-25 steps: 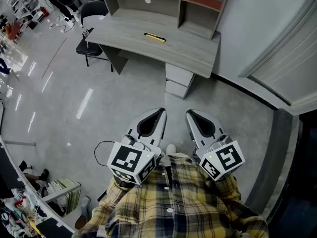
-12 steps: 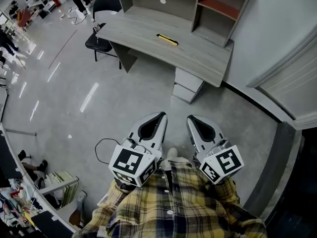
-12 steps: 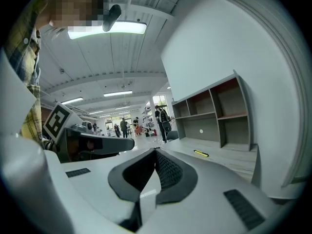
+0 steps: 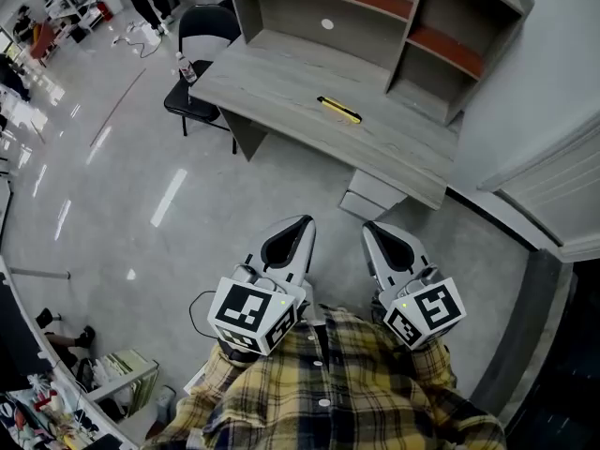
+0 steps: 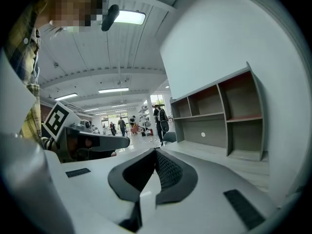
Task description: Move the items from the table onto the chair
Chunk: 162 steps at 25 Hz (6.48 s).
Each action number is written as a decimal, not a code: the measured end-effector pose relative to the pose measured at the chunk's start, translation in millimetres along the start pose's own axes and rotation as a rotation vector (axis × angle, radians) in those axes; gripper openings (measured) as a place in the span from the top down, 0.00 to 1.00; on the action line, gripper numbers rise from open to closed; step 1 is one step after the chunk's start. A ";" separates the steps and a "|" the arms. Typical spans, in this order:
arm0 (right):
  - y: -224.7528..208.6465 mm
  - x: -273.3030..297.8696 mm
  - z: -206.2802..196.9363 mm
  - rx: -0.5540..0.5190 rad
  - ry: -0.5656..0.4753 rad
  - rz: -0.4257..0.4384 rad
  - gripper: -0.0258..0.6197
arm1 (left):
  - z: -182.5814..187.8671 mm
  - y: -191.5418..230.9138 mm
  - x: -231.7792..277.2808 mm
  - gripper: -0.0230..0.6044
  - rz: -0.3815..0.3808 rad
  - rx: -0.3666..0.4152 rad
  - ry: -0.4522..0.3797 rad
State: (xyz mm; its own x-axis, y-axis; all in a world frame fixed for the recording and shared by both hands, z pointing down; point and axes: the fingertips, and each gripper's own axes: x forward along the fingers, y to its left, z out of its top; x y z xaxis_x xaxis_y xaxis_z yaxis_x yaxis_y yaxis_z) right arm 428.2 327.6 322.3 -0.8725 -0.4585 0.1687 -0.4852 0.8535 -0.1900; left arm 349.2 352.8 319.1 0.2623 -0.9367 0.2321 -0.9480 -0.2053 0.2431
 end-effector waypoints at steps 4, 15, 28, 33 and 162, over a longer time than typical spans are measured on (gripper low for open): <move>-4.7 53.8 8.6 0.006 0.005 -0.034 0.93 | 19.4 59.0 10.4 0.96 -0.001 0.005 0.002; -34.7 141.9 -1.5 0.051 0.076 -0.123 0.93 | 17.1 167.1 34.1 0.96 0.007 -0.049 0.066; -133.0 278.7 27.5 0.078 0.083 -0.117 0.93 | 58.6 259.1 160.2 0.96 -0.027 -0.056 0.071; -187.1 320.9 60.7 0.070 0.053 -0.138 0.93 | 100.8 280.0 226.3 0.96 -0.066 -0.020 0.063; -26.0 819.6 -30.1 0.104 0.465 0.116 0.77 | 133.2 795.7 205.0 0.96 0.008 -0.117 0.219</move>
State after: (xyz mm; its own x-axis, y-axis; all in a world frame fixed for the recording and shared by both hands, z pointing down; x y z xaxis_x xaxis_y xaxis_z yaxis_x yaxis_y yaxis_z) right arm -272.6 -62.8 494.7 -0.8147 -0.1829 0.5503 -0.4103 0.8524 -0.3242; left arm -375.4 -40.4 434.6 0.3000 -0.8515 0.4301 -0.9261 -0.1519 0.3453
